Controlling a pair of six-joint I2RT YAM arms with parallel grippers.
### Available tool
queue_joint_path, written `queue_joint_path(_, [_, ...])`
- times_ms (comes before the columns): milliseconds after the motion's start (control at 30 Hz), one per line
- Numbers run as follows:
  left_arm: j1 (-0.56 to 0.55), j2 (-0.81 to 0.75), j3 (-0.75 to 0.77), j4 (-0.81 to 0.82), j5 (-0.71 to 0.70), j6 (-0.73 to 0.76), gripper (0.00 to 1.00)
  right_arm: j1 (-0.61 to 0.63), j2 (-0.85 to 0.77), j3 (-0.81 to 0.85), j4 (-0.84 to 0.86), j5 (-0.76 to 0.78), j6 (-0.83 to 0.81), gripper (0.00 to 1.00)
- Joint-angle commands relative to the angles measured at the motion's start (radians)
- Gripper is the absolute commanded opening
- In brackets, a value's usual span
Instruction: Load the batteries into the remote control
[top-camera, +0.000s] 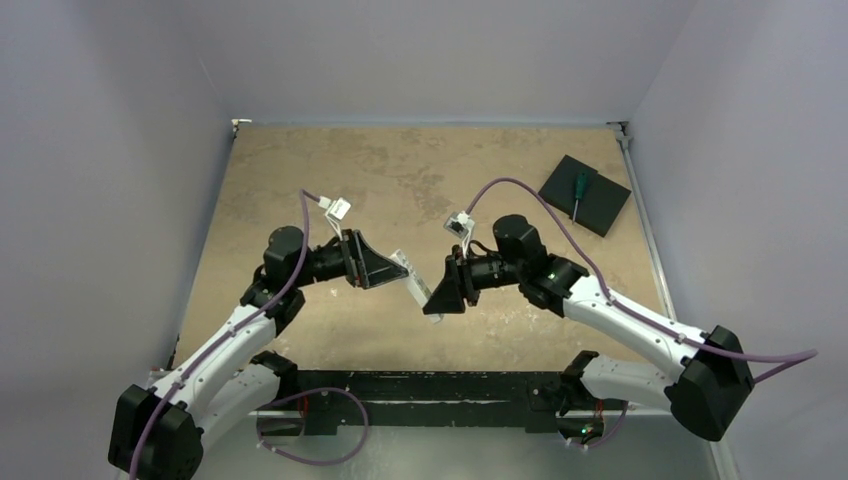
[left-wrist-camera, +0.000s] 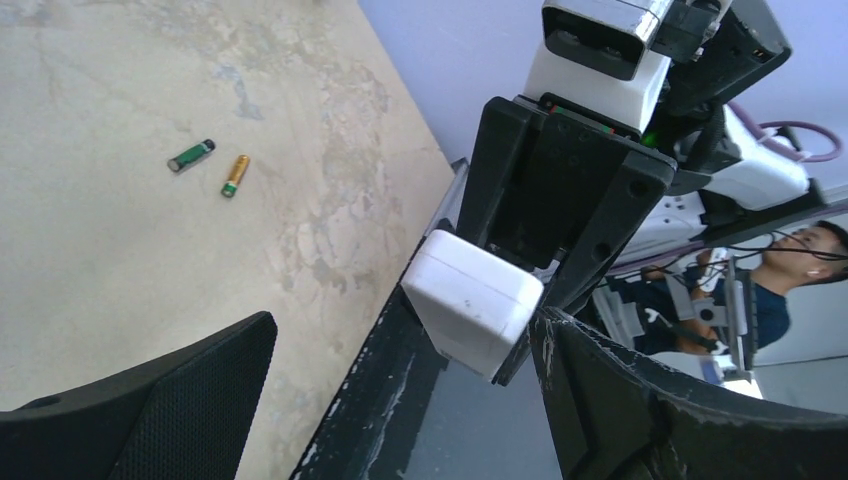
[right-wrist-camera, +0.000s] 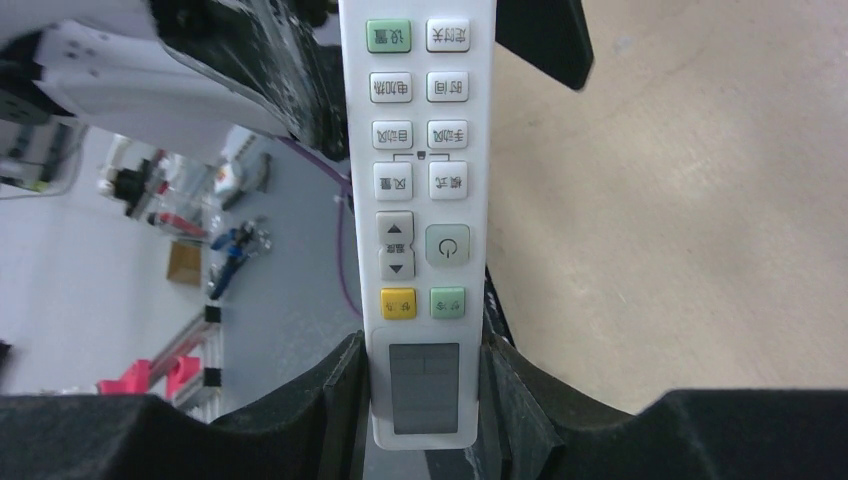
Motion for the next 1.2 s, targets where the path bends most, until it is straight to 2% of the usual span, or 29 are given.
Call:
queue_joint_path(0, [0.008, -0.017, -0.028, 0.213, 0.049, -0.136, 0.99, -0.003, -0.037, -0.012, 0.228, -0.071, 0.164, 0.00])
queue_joint_path(267, [0.008, 0.015, -0.124, 0.562, 0.066, -0.380, 0.97, -0.003, -0.030, -0.055, 0.405, -0.048, 0.307, 0.00])
queue_joint_path(667, [0.005, 0.094, -0.181, 0.900, 0.041, -0.580, 0.87, -0.003, 0.027, -0.153, 0.723, -0.032, 0.518, 0.00])
queue_joint_path(900, [-0.004, 0.130, -0.191, 0.958, 0.030, -0.617, 0.78, -0.002, 0.042, -0.171, 0.782, 0.011, 0.556, 0.00])
queue_joint_path(1167, [-0.007, 0.153, -0.193, 0.953, 0.025, -0.613, 0.67, -0.002, 0.063, -0.168, 0.789, 0.060, 0.562, 0.00])
